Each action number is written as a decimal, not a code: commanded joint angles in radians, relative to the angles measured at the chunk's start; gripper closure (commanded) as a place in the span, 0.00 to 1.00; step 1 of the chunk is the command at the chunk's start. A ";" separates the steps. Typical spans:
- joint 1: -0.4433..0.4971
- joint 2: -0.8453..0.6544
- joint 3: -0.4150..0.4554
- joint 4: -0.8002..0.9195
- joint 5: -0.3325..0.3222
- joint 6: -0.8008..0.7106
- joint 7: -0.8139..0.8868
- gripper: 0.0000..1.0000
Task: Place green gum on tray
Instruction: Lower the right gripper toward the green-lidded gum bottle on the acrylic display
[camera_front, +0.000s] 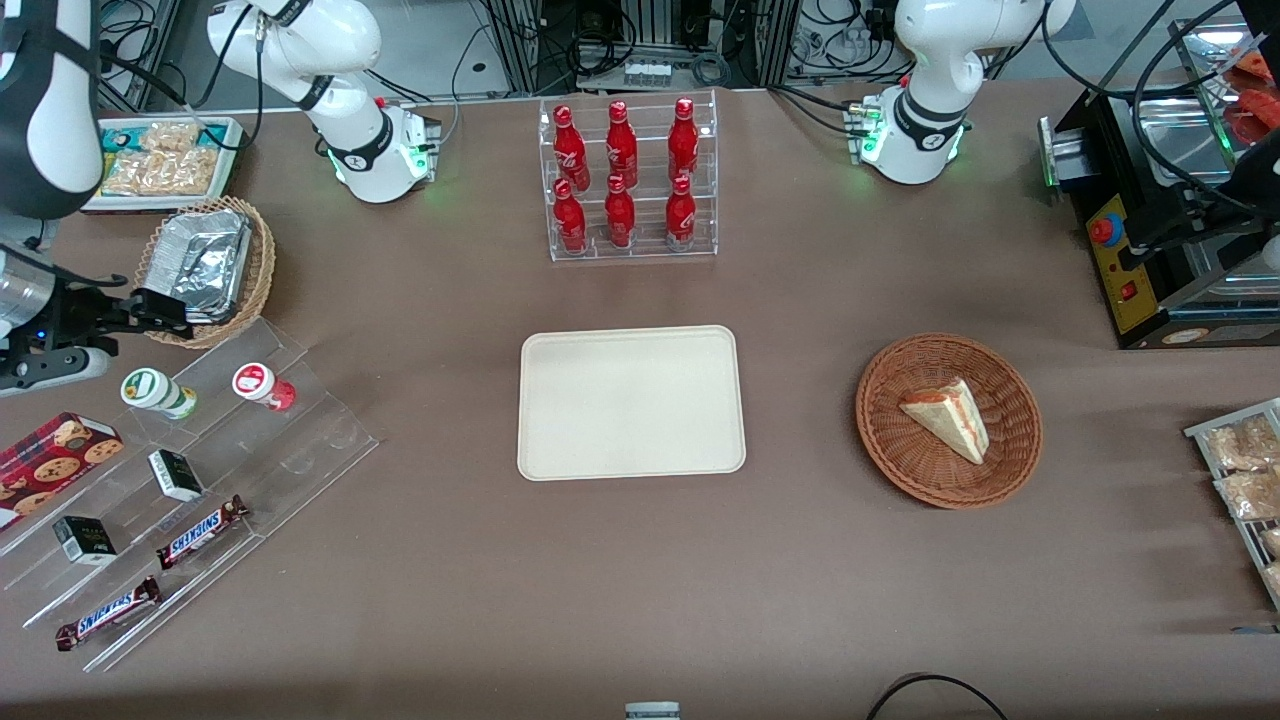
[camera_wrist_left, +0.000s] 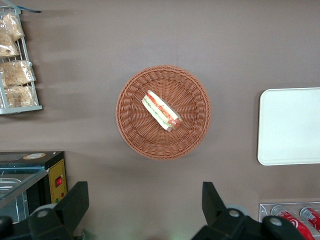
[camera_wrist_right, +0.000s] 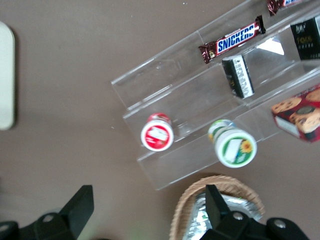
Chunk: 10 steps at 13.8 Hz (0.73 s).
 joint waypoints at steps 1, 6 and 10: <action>-0.063 -0.021 -0.003 -0.078 -0.011 0.093 -0.233 0.01; -0.160 -0.008 -0.003 -0.189 0.001 0.271 -0.584 0.01; -0.194 0.012 -0.003 -0.236 0.016 0.371 -0.668 0.01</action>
